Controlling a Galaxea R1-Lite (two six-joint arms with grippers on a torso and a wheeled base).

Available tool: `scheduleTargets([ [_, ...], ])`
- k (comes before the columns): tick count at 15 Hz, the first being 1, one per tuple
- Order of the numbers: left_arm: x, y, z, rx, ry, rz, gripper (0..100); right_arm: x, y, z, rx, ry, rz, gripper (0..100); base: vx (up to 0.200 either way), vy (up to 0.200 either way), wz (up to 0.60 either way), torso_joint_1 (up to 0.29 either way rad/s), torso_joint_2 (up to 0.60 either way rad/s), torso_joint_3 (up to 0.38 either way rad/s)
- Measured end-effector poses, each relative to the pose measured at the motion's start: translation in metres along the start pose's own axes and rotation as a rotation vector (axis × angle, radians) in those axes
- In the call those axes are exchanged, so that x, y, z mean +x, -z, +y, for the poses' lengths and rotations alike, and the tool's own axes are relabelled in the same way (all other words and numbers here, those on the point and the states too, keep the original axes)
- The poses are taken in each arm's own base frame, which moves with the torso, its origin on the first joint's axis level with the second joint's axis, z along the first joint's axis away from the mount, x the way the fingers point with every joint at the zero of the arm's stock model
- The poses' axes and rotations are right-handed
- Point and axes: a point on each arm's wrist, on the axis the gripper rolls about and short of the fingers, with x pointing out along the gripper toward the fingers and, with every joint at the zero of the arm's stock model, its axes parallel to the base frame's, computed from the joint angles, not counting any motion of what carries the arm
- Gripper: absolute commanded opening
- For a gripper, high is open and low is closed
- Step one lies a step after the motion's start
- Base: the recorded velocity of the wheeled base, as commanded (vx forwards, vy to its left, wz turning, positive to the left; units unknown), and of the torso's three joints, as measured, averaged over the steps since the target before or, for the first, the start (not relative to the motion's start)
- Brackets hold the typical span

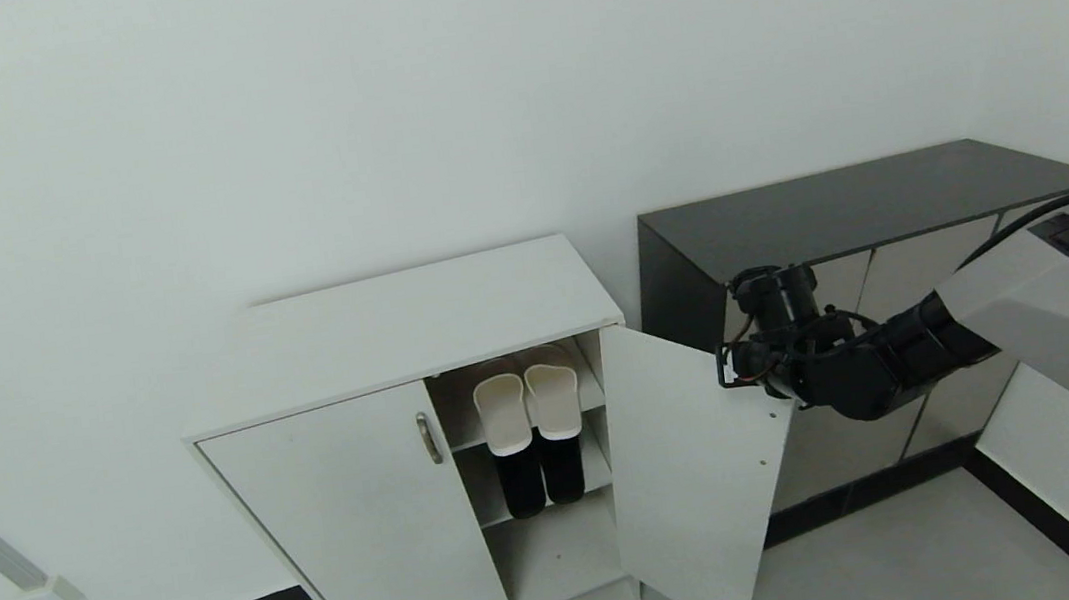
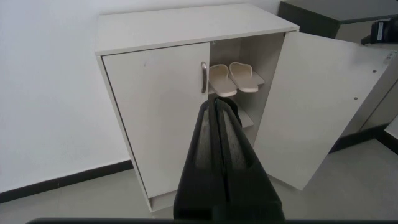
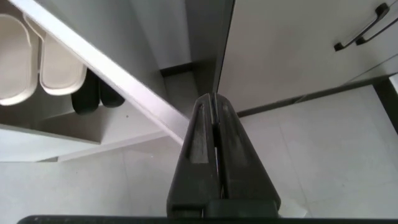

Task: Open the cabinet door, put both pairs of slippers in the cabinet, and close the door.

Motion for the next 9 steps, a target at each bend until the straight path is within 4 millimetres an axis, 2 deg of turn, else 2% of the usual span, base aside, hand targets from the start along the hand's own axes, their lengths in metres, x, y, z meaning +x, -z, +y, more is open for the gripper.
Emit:
scheduleTargets([
  [3,0.000,0.000,0.000,0.000,0.000,0.000,0,-0.018,0.013,0.016,-0.032,-0.043,0.026,0,0.000,0.000,0.00,0.000,0.00,0.000],
  [6,0.000,0.000,0.000,0.000,-0.001,0.000,0,-0.050,0.022,0.039,-0.061,-0.121,0.004,0,0.000,0.000,0.00,0.000,0.00,0.000],
  [9,0.000,0.000,0.000,0.000,-0.001,0.000,0,-0.071,0.018,0.045,-0.065,-0.176,-0.071,0,0.000,0.000,0.00,0.000,0.00,0.000],
])
